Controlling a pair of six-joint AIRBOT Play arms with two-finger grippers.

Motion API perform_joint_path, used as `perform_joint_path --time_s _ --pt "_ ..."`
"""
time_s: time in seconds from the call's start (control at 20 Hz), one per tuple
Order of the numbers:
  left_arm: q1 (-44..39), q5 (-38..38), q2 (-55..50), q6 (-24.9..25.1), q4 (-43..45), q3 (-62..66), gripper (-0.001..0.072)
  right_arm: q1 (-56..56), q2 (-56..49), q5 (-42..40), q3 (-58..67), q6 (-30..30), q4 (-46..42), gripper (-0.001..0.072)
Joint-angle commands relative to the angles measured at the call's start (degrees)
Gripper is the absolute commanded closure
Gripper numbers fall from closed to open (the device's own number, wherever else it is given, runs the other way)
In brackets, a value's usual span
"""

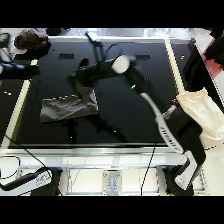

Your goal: Fold the shirts.

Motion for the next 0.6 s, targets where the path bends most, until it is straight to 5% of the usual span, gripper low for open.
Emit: perform_joint_path --time_s 0.0,0.05,0.15,0.2,0.35,0.55 --pt "6.5 -1.0 3.2 0.2 0.2 0.0 0.0699 8.7 -4.6 -18.7 -0.1 0.0 0.2 0.0704" --pt "6.7 -1.8 3.1 0.2 0.2 0.0 0.0698 10.7 -5.9 -24.4 -0.3 0.9 0.2 0.0669" --pt "6.8 -2.4 3.1 0.2 0.2 -0.1 0.0698 13.6 -7.5 -32.7 -0.3 1.1 3.1 0.0217" --pt "6.8 -2.3 3.1 0.2 0.2 -0.1 0.0699 14.3 -7.5 -34.2 -0.2 1.1 4.9 0.0141" --pt "6.8 -2.2 3.1 0.2 0.2 -0.1 0.0699 13.3 -5.8 -32.2 -0.1 0.2 3.4 0.0141" --pt "6.8 -2.3 3.1 0.2 0.2 -0.1 0.0698 4.4 -2.3 -11.3 -0.1 -0.5 -13.0 0.0166"
